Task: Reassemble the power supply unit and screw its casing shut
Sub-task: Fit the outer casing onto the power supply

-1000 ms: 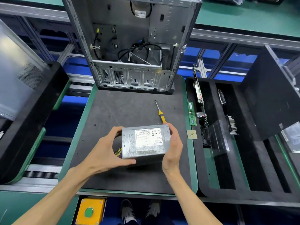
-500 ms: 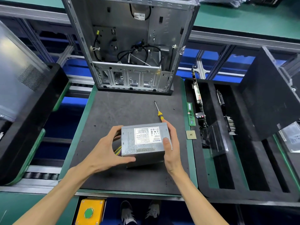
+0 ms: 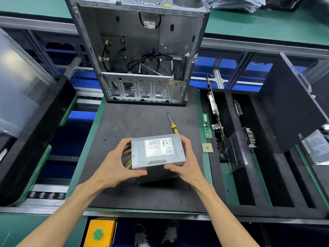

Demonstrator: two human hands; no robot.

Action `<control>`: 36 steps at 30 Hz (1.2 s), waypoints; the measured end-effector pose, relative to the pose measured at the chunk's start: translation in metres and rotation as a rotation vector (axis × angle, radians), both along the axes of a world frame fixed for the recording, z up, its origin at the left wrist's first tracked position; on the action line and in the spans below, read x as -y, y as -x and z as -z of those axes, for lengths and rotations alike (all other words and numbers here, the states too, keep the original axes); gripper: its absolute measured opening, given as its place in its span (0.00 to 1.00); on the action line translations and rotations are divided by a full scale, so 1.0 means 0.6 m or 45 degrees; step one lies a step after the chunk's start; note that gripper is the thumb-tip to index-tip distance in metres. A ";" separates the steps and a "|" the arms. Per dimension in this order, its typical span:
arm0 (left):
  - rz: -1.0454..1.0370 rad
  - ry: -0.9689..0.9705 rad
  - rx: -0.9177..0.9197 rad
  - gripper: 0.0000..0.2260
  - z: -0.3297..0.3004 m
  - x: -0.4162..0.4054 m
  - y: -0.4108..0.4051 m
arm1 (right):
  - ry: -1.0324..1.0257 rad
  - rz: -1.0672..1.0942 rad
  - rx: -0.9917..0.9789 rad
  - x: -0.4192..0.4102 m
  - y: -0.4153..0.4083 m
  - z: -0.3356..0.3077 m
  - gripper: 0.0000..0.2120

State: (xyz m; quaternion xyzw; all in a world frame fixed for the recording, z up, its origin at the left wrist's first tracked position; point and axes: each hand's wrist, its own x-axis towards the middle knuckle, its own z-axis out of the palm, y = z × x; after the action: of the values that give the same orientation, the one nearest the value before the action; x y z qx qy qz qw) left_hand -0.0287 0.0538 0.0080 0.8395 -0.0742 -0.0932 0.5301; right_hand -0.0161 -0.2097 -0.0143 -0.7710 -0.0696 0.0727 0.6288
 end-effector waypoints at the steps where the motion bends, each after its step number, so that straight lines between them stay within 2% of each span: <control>1: -0.006 0.004 -0.005 0.41 -0.001 0.000 0.001 | 0.001 0.000 0.006 0.000 -0.001 -0.001 0.46; 6: -0.023 0.022 -0.028 0.41 -0.019 0.002 -0.013 | -0.048 0.060 -0.006 -0.006 -0.009 -0.004 0.45; 14: 0.007 0.018 -0.017 0.34 -0.089 0.001 -0.080 | -0.152 0.262 -0.032 -0.025 -0.052 -0.036 0.33; 21: 0.085 0.053 -0.069 0.32 -0.107 -0.002 -0.122 | -0.233 0.442 -0.054 -0.045 -0.072 -0.052 0.41; 24: 0.097 -0.010 -0.098 0.31 -0.113 0.003 -0.123 | -0.293 0.502 -0.111 -0.048 -0.069 -0.049 0.39; 26: 0.077 -0.107 -0.078 0.34 -0.120 0.006 -0.119 | -0.353 0.554 -0.187 -0.052 -0.065 -0.047 0.37; 28: 0.021 -0.245 0.035 0.37 -0.134 0.011 -0.107 | -0.430 0.609 -0.292 -0.055 -0.059 -0.048 0.35; 29: -0.048 -0.293 0.162 0.34 -0.138 0.013 -0.098 | -0.473 0.637 -0.350 -0.056 -0.056 -0.048 0.34; 32: -0.391 -0.155 0.676 0.14 -0.146 0.024 -0.053 | -0.608 0.754 -0.508 -0.059 -0.042 -0.050 0.33; 33: -0.497 -0.091 0.761 0.11 -0.144 0.028 -0.032 | -0.658 0.799 -0.549 -0.061 -0.038 -0.051 0.34; 34: -0.578 -0.040 0.775 0.12 -0.137 0.032 -0.010 | -0.707 0.838 -0.582 -0.063 -0.035 -0.052 0.35; 36: -0.675 0.009 0.616 0.16 -0.116 0.042 0.035 | -0.789 0.891 -0.635 -0.069 -0.028 -0.054 0.37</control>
State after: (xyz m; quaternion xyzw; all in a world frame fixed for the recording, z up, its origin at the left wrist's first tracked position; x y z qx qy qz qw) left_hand -0.0496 0.0284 0.0777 0.8254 0.0224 0.2494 0.5059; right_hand 0.0009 -0.1681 0.0180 -0.4854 0.3253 0.0157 0.8114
